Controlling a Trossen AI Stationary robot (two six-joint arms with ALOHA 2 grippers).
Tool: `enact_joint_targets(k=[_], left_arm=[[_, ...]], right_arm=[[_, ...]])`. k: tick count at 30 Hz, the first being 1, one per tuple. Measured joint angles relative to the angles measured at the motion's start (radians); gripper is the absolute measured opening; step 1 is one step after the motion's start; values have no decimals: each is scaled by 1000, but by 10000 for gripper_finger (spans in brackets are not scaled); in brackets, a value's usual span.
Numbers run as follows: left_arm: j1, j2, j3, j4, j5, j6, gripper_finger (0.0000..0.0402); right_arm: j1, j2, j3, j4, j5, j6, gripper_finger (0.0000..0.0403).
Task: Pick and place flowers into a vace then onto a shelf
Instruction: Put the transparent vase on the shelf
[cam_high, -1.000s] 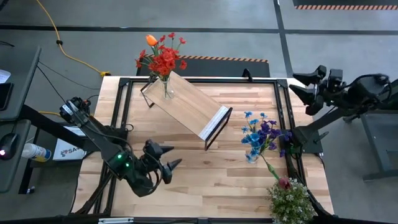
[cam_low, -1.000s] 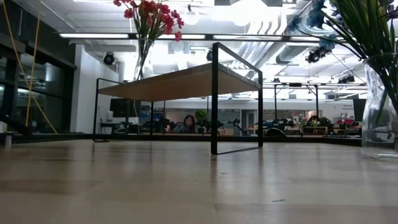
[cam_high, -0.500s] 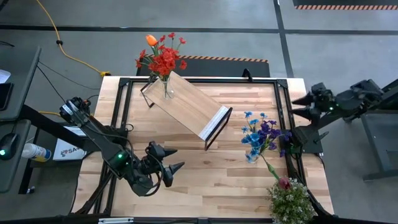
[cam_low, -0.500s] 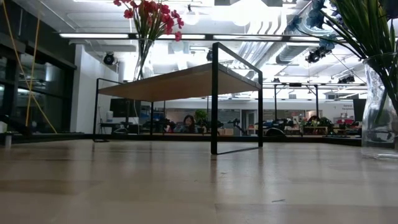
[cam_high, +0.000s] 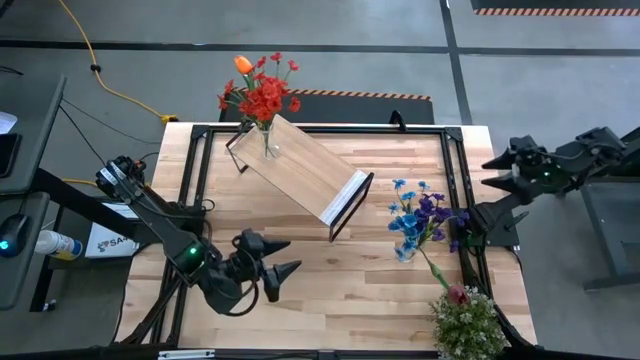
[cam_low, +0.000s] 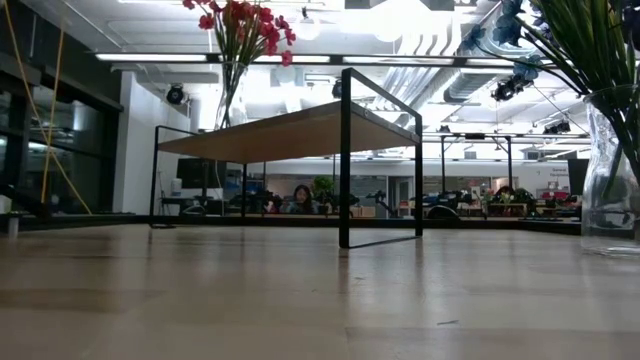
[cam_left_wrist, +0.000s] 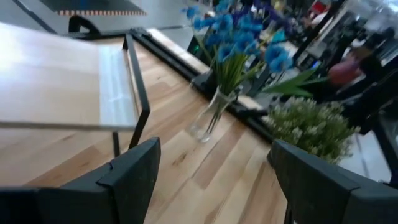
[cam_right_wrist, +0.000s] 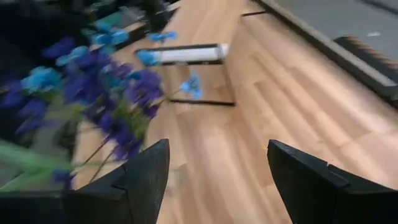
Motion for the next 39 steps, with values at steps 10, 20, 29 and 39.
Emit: enact_joint_targets(k=[10, 20, 29, 39], left_arm=[[0, 0, 0, 185, -54, 43, 337], [0, 0, 0, 291, -52, 120, 337], [0, 1, 0, 298, -18, 126, 337], [0, 1, 0, 301, -6, 159, 337]], right_arm=[[-83, -182, -126, 1, -296, -24, 261], [-218, -220, -413, 104, -521, -148, 260], [-281, -221, -424, 169, -579, -27, 257], [-314, -218, -418, 366, -739, -35, 256]])
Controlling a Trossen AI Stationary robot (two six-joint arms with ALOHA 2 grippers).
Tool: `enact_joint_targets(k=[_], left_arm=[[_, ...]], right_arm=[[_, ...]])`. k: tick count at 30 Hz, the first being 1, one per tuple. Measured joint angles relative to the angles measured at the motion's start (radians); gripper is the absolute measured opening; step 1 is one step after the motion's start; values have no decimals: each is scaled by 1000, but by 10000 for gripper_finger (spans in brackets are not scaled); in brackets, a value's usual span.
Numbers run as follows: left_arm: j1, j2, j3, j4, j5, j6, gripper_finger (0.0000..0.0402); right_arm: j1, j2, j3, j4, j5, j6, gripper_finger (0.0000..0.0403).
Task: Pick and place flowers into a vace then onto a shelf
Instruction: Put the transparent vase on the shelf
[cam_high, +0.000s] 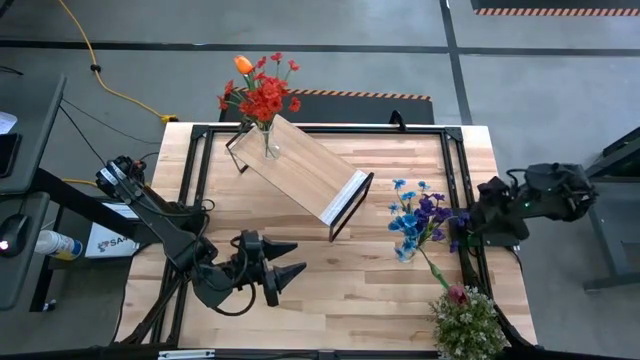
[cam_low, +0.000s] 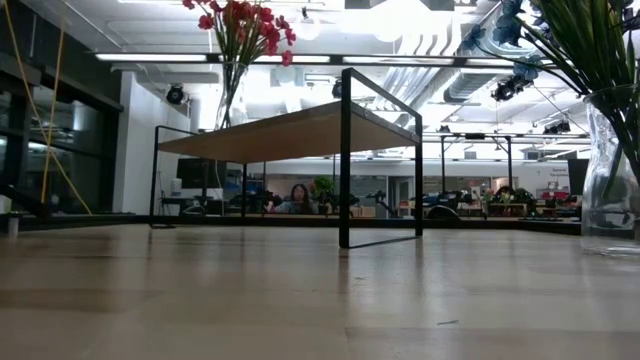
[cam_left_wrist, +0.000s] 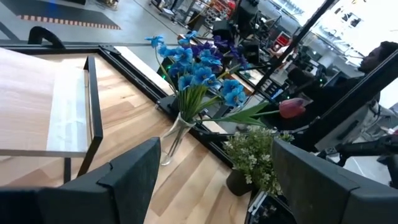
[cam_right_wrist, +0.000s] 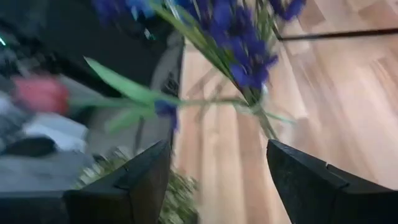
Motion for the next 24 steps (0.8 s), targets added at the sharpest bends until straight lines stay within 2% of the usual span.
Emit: enact_joint_targets(k=[2, 6, 12, 18, 21, 24], left_arm=[[0, 0, 0, 0, 0, 8, 337], [0, 0, 0, 8, 7, 12, 337], [0, 0, 0, 37, 15, 12, 337], [0, 0, 0, 42, -11, 12, 337], [0, 0, 0, 41, -14, 12, 337], [0, 0, 0, 40, -43, 18, 337]], right_arm=[[4, 0, 10, -54, 4, -57, 256], [22, 0, 74, -149, 93, -163, 256], [38, 0, 289, -365, 275, -240, 256], [38, -33, 470, -365, 451, -329, 256], [38, -36, 542, -367, 470, -330, 256], [38, -36, 597, -369, 435, -358, 256]])
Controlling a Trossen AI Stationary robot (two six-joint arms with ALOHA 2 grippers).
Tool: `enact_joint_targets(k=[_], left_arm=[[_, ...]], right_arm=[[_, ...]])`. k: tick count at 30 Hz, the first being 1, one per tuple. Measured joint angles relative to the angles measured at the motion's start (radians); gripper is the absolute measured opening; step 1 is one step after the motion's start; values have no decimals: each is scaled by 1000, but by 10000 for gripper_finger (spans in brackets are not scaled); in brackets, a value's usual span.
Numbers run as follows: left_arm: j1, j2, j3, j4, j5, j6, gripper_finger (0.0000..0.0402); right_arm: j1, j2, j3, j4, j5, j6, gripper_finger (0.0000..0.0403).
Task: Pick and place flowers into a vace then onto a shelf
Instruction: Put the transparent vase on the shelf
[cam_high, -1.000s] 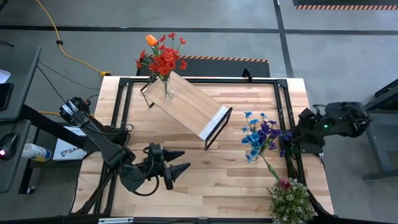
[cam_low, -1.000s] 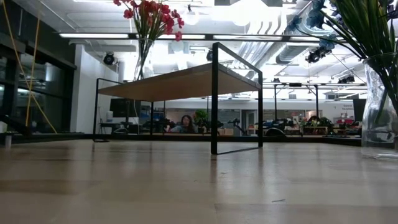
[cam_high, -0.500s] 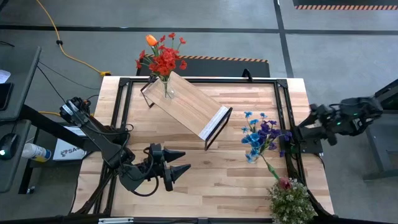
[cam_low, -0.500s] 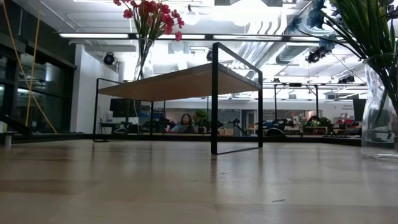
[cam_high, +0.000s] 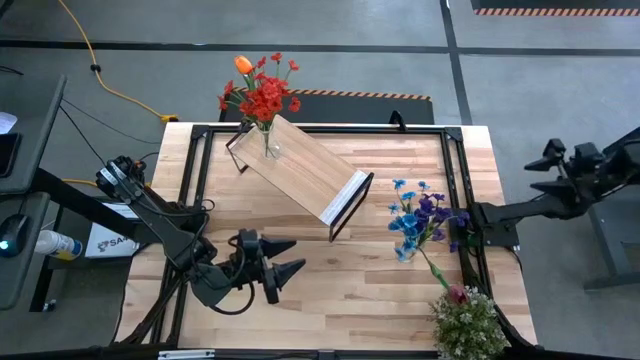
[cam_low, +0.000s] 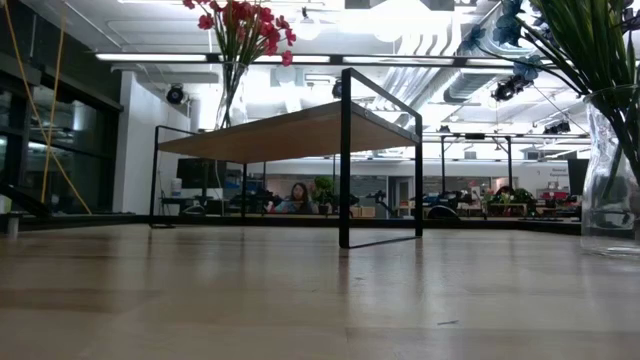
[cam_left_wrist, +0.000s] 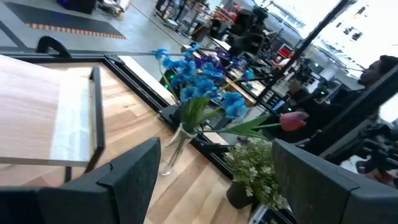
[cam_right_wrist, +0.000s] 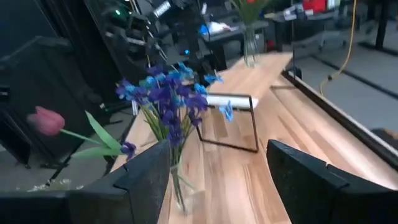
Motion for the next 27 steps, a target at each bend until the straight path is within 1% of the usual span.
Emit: enact_joint_targets(k=[2, 6, 8, 10, 14, 17, 20, 25, 27], left_arm=[[5, 0, 0, 0, -17, -1, 337], [28, 18, 0, 19, -22, -33, 337], [40, 30, 0, 64, -21, -33, 337], [54, 43, 1, 96, -10, -31, 337], [52, 52, -1, 132, -10, 22, 337], [51, 53, 0, 135, -41, 30, 337], [53, 54, 0, 140, -62, 30, 337], [52, 54, 0, 198, -56, 57, 337], [52, 54, 0, 218, -55, 75, 337]], right_arm=[[0, 0, 15, 3, -4, -29, 256], [4, -1, 24, 3, -14, -151, 256], [14, -2, 22, 0, -37, -208, 256], [29, -2, 24, 2, -65, -233, 256], [60, -2, 42, 1, -130, -247, 256], [84, -3, 99, 1, -139, -249, 256], [101, -3, 189, 3, -136, -242, 256], [108, -3, 318, 3, -121, -244, 256], [108, -3, 365, 5, -93, -260, 256]])
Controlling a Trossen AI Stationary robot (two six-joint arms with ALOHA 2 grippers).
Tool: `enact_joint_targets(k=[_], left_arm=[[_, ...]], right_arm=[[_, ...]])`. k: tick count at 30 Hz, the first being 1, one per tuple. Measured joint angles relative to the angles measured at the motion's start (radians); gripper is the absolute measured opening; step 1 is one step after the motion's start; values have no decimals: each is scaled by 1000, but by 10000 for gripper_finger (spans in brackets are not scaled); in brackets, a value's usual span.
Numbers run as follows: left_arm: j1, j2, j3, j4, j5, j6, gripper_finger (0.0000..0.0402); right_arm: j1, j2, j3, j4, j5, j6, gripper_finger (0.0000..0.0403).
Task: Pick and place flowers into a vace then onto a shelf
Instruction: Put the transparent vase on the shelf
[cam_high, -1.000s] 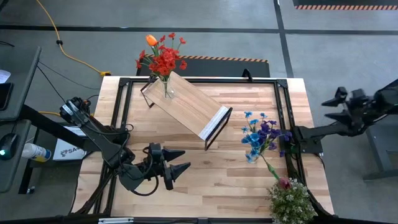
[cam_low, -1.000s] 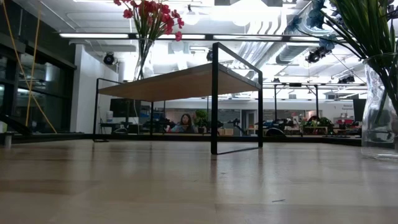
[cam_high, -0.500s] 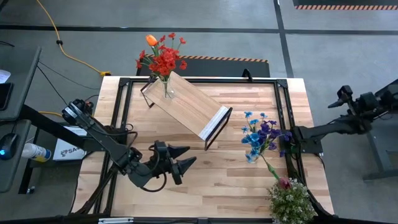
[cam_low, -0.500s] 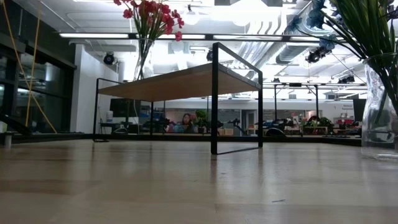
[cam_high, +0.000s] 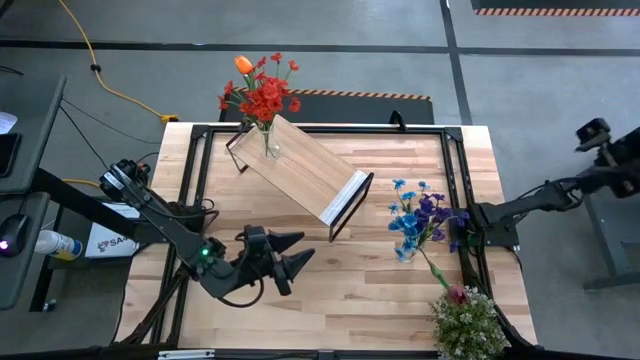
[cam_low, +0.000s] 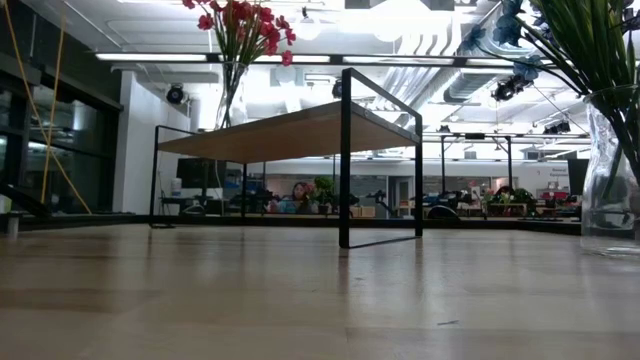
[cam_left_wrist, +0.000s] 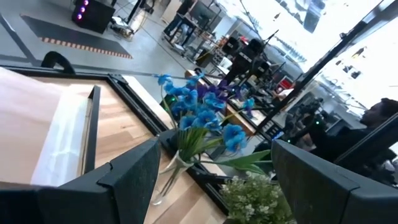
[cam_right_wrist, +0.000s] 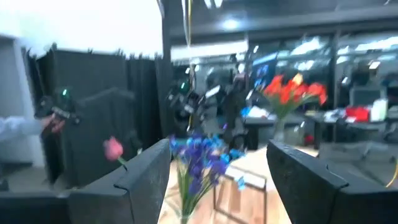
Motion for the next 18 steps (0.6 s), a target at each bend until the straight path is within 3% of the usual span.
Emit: enact_joint_targets(k=[18], left_arm=[[0, 0, 0, 66, -19, 65, 337]], right_arm=[[79, 2, 382, -1, 78, -12, 256]])
